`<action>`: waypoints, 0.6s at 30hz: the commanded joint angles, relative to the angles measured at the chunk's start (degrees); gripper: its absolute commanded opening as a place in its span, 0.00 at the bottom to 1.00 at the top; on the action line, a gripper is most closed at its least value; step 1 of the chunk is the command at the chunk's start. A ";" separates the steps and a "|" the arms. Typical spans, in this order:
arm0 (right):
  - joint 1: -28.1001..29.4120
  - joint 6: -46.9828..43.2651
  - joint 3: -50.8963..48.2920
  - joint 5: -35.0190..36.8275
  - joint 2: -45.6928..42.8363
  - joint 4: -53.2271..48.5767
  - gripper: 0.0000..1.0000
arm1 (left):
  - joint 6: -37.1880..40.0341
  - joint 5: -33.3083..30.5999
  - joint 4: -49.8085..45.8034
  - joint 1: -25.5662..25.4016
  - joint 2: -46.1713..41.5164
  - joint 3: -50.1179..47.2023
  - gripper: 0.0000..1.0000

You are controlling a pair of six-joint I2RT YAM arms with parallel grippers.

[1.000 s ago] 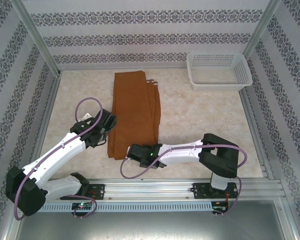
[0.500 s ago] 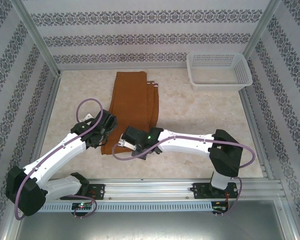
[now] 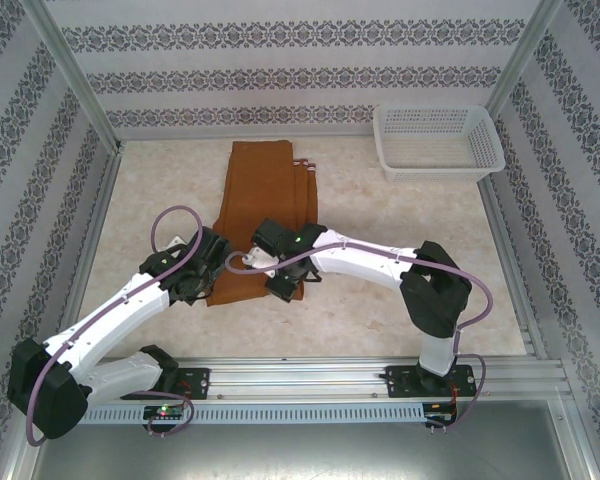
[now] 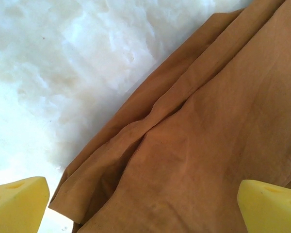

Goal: Roll up the long pants

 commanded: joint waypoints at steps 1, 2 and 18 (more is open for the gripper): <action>-2.31 2.03 3.63 -3.96 0.46 -0.92 0.00 | -1.34 0.82 1.37 0.59 -0.34 -0.53 1.00; -3.01 2.36 4.42 -4.65 0.69 -1.38 0.00 | -1.37 1.11 1.55 0.57 -0.03 -0.51 1.00; -6.80 5.48 9.68 -8.84 4.94 -4.05 0.00 | -13.57 8.97 8.06 -1.24 2.44 -6.29 1.00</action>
